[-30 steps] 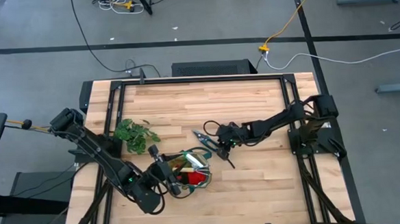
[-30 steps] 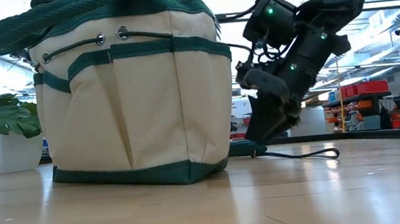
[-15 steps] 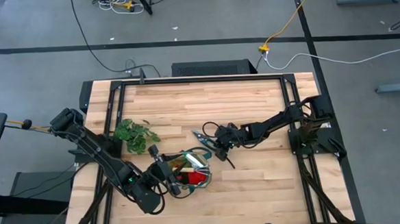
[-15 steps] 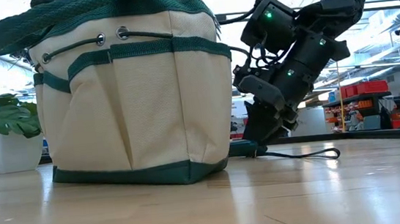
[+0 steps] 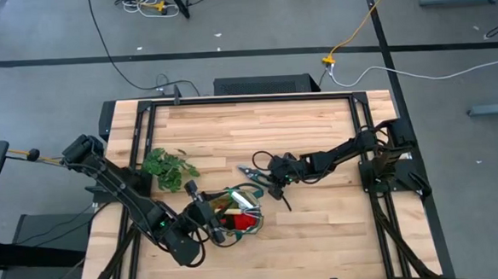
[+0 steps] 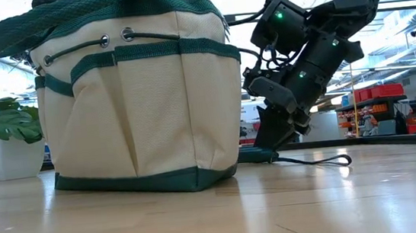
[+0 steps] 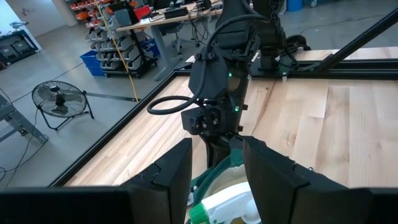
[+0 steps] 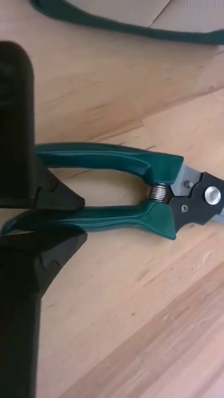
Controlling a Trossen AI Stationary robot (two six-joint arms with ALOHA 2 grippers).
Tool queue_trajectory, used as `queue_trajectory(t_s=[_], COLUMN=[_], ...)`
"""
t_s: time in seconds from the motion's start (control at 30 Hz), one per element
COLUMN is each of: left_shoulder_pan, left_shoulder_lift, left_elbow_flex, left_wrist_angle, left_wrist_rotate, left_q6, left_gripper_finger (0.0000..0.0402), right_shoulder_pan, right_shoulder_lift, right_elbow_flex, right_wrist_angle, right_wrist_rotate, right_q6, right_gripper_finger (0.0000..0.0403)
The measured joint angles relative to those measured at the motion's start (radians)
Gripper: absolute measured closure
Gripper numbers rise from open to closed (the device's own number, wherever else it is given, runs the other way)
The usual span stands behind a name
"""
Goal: Pick & Place Garden tools in Gardening bag
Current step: Put the green pruning shears into the gardening bag
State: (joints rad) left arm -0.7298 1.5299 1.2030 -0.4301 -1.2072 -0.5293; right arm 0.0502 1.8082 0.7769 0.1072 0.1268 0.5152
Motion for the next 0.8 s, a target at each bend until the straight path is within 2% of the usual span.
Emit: queue_trajectory(t_s=[0.2, 0.43, 0.63, 0.8], left_shoulder_pan=[0.000, 0.000, 0.000, 0.000], left_shoulder_lift=[0.000, 0.001, 0.001, 0.001], left_elbow_flex=[0.000, 0.000, 0.000, 0.000], left_wrist_angle=[0.001, 0.006, 0.007, 0.007], left_wrist_rotate=[0.000, 0.000, 0.000, 0.000], left_q6=[0.001, 0.002, 0.002, 0.002], left_gripper_finger=[0.0250, 0.0250, 0.0250, 0.0250], right_shoulder_pan=[-0.001, -0.002, -0.001, 0.002], right_shoulder_lift=[-0.063, -0.174, -0.252, -0.342], right_elbow_flex=[-0.006, -0.006, -0.006, -0.006], right_wrist_angle=[-0.062, -0.210, -0.224, -0.276], right_wrist_rotate=[0.011, 0.117, 0.126, 0.176], right_q6=[-0.003, 0.000, -0.004, -0.010], right_gripper_finger=[0.0379, 0.0381, 0.0381, 0.0382])
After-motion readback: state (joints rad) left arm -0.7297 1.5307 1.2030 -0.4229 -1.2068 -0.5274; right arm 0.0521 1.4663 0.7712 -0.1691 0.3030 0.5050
